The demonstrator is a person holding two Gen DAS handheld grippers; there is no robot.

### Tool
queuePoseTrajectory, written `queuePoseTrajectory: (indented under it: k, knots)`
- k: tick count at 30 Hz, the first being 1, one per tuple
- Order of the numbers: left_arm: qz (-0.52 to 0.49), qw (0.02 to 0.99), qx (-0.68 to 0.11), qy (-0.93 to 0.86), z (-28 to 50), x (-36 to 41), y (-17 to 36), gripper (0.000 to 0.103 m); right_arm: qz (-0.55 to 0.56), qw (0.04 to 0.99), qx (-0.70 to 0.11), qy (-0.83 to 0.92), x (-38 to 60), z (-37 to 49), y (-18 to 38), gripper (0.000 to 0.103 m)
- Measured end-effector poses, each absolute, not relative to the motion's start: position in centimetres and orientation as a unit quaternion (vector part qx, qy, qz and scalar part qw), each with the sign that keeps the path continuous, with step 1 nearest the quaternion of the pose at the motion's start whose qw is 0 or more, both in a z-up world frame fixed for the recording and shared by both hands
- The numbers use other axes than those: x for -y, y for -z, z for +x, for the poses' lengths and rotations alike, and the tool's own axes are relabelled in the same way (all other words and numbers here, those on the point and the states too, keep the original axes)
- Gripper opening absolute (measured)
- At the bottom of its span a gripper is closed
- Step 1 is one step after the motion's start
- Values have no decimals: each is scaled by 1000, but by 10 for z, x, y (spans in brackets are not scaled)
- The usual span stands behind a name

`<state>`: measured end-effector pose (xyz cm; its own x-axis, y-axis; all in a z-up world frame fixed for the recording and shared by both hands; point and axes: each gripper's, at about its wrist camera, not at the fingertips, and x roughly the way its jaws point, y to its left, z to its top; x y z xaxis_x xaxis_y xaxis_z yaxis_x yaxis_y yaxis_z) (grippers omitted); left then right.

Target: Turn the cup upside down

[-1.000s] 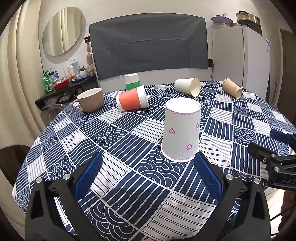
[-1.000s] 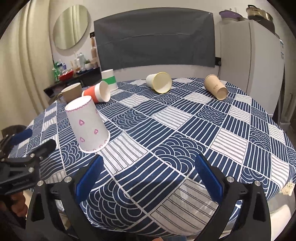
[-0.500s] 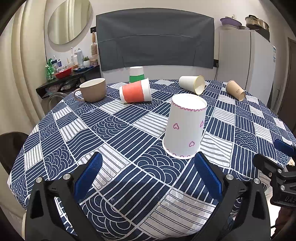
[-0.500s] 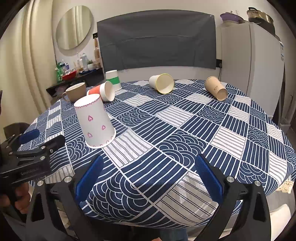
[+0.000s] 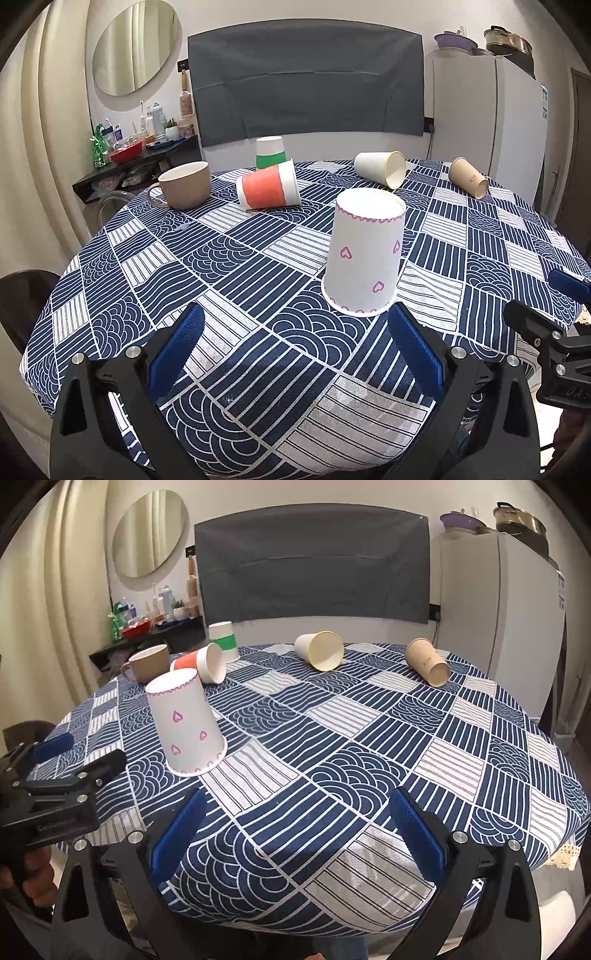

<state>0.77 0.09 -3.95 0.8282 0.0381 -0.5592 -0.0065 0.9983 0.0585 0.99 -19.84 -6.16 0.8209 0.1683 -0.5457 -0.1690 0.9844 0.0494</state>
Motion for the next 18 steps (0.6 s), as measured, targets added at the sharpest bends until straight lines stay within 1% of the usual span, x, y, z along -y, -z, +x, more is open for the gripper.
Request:
queuePoseTrajectory:
  k: [8, 18]
  knots:
    - [7, 952, -306, -14, 9, -9, 43, 97, -3, 956, -281, -87, 197, 8, 61, 95]
    - [7, 953, -304, -12, 8, -10, 43, 97, -7, 955, -282, -91, 194, 8, 60, 95]
